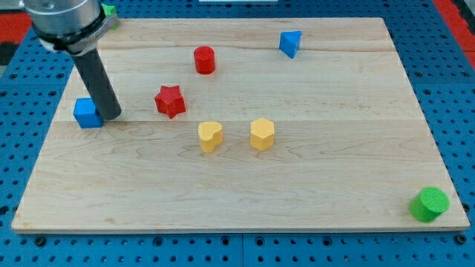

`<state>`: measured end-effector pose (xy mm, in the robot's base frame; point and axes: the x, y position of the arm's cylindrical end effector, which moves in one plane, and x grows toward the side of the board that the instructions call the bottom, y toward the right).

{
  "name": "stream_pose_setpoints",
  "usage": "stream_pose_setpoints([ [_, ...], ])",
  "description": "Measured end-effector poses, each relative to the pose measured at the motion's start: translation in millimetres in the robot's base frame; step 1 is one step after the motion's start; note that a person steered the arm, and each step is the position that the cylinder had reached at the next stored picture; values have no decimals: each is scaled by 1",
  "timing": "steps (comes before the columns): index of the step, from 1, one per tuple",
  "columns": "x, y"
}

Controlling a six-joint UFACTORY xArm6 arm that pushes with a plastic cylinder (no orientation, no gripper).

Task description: Move the blue cube towards bottom left

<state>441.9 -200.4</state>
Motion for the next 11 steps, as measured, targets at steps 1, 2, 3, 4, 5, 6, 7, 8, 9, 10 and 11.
stream_pose_setpoints([
  [1, 10, 1],
  [2, -32, 56],
  [3, -83, 74],
  [4, -87, 16],
  [5, -75, -27],
  [6, -34, -30],
  [7, 1, -29],
  [8, 29, -29],
  [9, 51, -29],
  [10, 53, -29],
  [11, 50, -29],
])
